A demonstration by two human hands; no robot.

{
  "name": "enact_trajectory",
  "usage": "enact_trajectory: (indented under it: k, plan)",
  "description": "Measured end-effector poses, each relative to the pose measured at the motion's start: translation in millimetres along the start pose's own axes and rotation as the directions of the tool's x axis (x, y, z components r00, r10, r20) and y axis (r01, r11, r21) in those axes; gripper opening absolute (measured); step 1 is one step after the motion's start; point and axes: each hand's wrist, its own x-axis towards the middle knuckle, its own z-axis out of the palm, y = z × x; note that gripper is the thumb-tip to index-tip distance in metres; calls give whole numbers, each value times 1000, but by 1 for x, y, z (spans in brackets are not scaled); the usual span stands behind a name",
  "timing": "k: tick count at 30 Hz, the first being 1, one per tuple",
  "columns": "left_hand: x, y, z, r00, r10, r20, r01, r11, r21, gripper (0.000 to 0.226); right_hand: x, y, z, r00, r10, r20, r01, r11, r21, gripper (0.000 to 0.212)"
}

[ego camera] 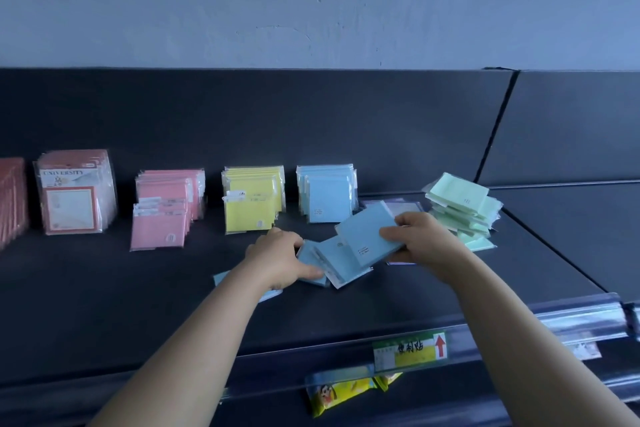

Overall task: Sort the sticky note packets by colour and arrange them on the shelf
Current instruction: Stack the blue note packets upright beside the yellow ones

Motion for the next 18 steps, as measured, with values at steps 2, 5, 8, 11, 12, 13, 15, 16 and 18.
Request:
enact_trajectory:
  k: [2, 5, 8, 11, 12, 13, 15, 16, 18]
  plan:
    - [0, -2, 1, 1000, 19, 12, -19, 999, -51, 35, -3, 4, 10, 998, 44, 40, -45, 999, 30, 22]
    - [-4, -12, -2, 999, -11, -38, 5, 990, -143, 37, -5, 8, 21, 996, 66, 61, -69, 996, 49, 12]
    - [-13, -35, -17, 993, -87, -76, 77, 990, -118, 68, -4, 7, 28, 996, 76, 44, -79, 995, 62, 10]
    - [-28, -55, -32, 987, -156, 37, 156, 988, -12, 84, -2, 7, 35, 996, 80, 36, -82, 994, 76, 16]
    - [-32, -59, -34, 984, -167, 61, 165, 986, 36, 82, -2, 6, 39, 996, 82, 35, -85, 993, 87, 20]
    - [-36, -62, -36, 984, -167, 62, 164, 985, 61, 74, -1, 6, 42, 996, 86, 35, -89, 991, 100, 23]
    - [-39, -65, -36, 987, -155, 35, 153, 987, 45, 57, -2, 4, 48, 995, 90, 35, -94, 987, 127, 22]
    - [-40, -66, -35, 988, -150, 19, 150, 989, 15, 55, -2, 3, 50, 996, 89, 32, -92, 986, 138, 18]
    - [-40, -68, -35, 989, -147, -24, 145, 987, -65, 57, -3, 2, 51, 997, 78, 7, -78, 985, 153, 12]
